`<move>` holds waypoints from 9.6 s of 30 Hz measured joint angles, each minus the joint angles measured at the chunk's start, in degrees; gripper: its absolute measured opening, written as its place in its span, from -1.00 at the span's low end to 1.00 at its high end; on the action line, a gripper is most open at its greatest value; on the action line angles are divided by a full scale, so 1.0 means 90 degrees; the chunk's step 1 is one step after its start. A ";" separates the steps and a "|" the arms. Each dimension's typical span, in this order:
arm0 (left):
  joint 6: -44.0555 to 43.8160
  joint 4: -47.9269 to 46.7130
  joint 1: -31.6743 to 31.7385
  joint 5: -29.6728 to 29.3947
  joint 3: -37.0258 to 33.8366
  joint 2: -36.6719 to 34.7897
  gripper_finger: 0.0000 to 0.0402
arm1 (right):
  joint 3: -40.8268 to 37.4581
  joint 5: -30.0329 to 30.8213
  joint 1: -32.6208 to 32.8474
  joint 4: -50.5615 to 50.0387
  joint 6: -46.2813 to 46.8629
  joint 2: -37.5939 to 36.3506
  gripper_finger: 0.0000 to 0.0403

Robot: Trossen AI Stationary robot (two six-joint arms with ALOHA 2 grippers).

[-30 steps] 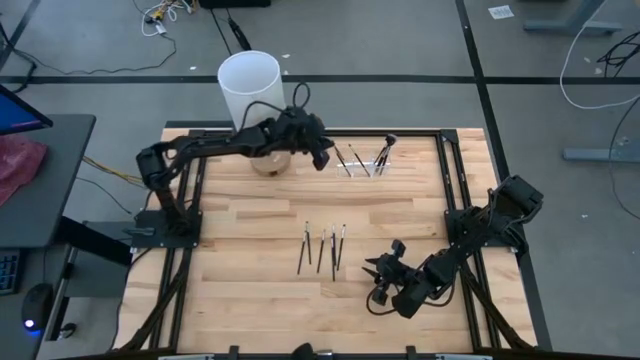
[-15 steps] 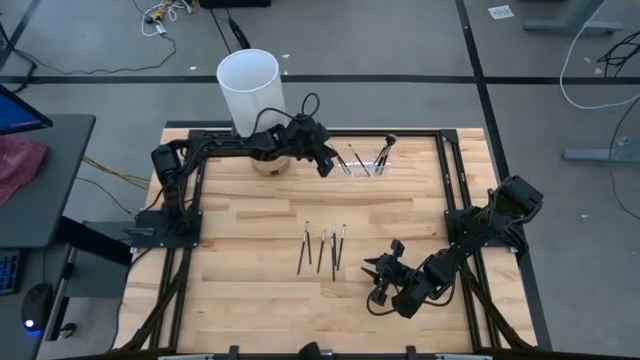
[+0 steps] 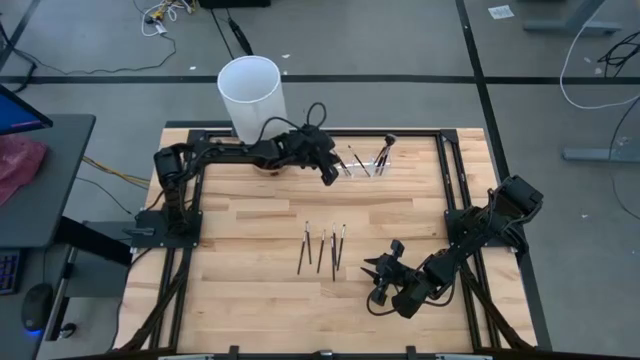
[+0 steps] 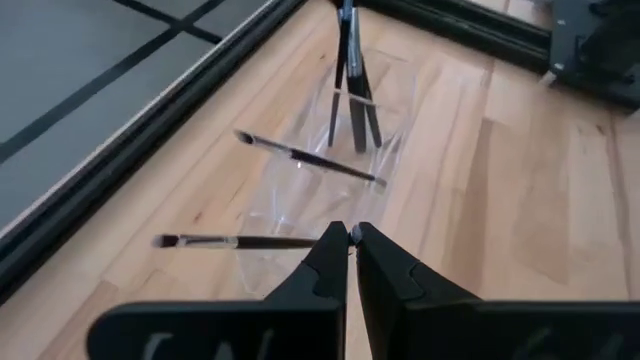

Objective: Sort items
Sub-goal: Put the eyeshadow brush into the transparent organizer

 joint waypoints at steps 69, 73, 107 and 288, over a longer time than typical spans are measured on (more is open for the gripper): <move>0.0938 0.0223 -0.0002 -0.1363 -0.0002 -0.0090 -0.98 | 0.0000 0.0046 -0.0084 0.0240 -0.0119 0.0000 -0.45; 0.1092 0.0330 -0.0168 -0.1551 -0.0002 -0.0258 -0.96 | 0.0000 0.0048 -0.0111 0.0254 -0.0133 0.0000 -0.45; -0.1082 0.3061 -0.4568 -0.4185 -0.4473 -0.1456 -0.97 | 0.0259 -0.0675 -0.2047 0.1510 0.0145 0.1129 0.08; -0.0712 0.4169 -0.4660 -0.3612 -0.4677 -0.1447 -0.97 | -0.3651 -0.2745 -0.2615 0.5934 -0.2659 0.0303 -0.98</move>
